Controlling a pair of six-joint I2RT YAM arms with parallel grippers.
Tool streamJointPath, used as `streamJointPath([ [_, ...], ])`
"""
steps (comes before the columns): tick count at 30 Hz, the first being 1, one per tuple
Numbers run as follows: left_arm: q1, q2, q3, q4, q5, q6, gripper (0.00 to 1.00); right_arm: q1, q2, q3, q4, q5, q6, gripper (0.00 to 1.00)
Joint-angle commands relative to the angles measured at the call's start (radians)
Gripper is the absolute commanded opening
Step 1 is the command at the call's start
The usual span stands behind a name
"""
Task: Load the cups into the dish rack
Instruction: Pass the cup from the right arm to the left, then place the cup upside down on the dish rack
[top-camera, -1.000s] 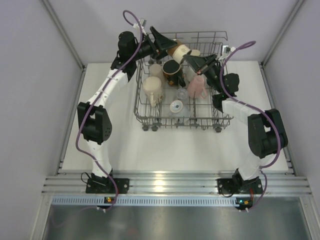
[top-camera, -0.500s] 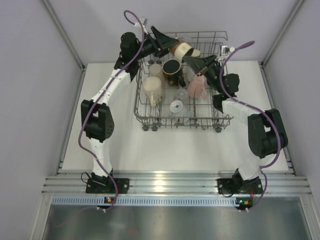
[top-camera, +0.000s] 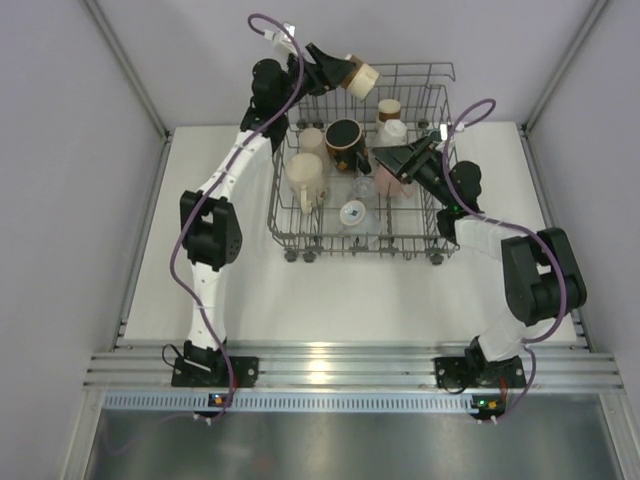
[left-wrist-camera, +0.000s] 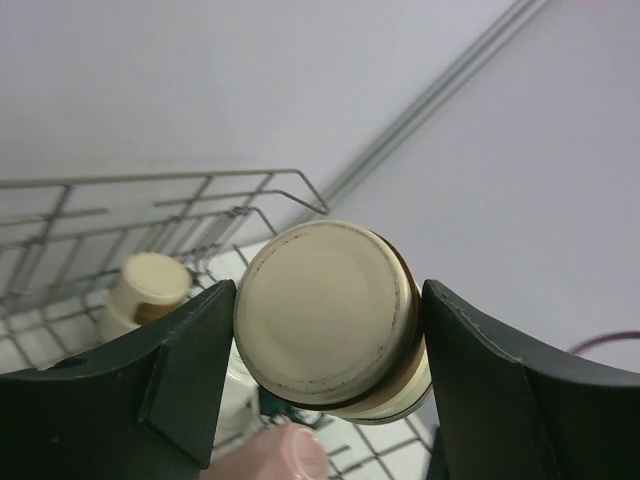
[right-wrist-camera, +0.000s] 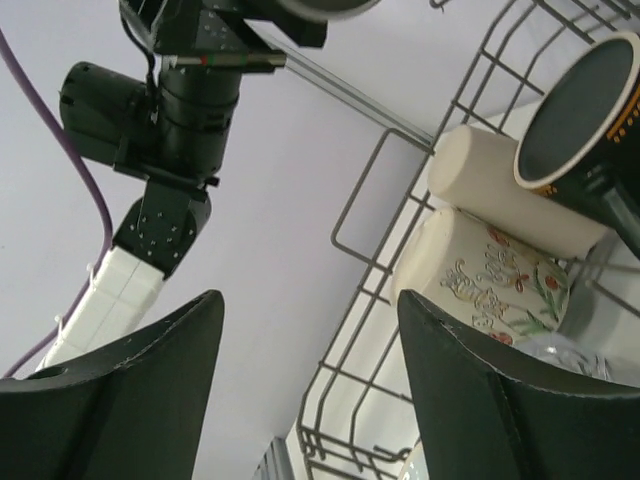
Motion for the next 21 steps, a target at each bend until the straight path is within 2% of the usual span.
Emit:
streamJointPath([
  [1, -0.015, 0.013, 0.058, 0.043, -0.144, 0.259, 0.0, -0.007, -0.142, -0.044, -0.032, -0.034, -0.075, 0.71],
  [4, -0.023, 0.045, 0.064, 0.064, -0.241, 0.385, 0.0, -0.007, -0.22, -0.052, -0.139, -0.039, -0.136, 0.71],
  [9, -0.034, 0.117, 0.079, 0.146, -0.405, 0.505, 0.0, -0.007, -0.34, -0.055, -0.342, 0.009, -0.281, 0.72],
  [12, -0.041, 0.18, 0.124, 0.155, -0.436, 0.573, 0.0, -0.006, -0.371, -0.048, -0.425, 0.04, -0.345, 0.73],
  [16, -0.086, 0.249, 0.173, 0.172, -0.52, 0.771, 0.0, -0.007, -0.406, -0.051, -0.445, 0.067, -0.385, 0.74],
  [21, -0.091, 0.303, 0.175, 0.238, -0.536, 0.776, 0.0, -0.007, -0.368, -0.037, -0.434, 0.041, -0.373, 0.74],
])
